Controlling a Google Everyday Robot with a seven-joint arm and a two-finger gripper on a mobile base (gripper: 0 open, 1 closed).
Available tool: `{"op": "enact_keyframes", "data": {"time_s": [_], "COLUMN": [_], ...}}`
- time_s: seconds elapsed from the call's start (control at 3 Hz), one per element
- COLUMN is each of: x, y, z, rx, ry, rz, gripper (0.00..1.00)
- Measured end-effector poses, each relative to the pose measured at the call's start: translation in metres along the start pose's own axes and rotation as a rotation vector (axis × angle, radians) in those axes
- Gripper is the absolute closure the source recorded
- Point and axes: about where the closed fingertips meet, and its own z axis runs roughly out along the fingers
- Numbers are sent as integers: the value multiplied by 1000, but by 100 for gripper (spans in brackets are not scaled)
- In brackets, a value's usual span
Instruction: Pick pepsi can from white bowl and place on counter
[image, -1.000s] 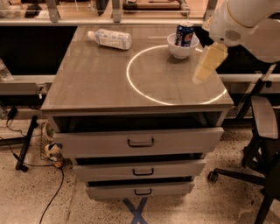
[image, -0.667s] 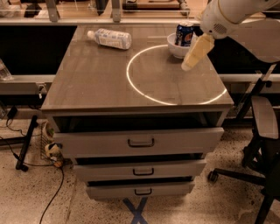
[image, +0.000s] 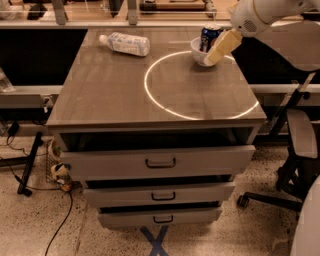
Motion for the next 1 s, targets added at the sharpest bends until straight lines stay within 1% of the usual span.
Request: {"op": "enact_keyframes", "data": {"time_s": [0.33, 0.67, 1.0], "x": [0, 5, 21], "y": [-9, -41, -80], "z": [9, 18, 31], "rx": [16, 88, 167], "ry": [-31, -97, -167], "rz": [4, 58, 178], "gripper": [0, 0, 0]}}
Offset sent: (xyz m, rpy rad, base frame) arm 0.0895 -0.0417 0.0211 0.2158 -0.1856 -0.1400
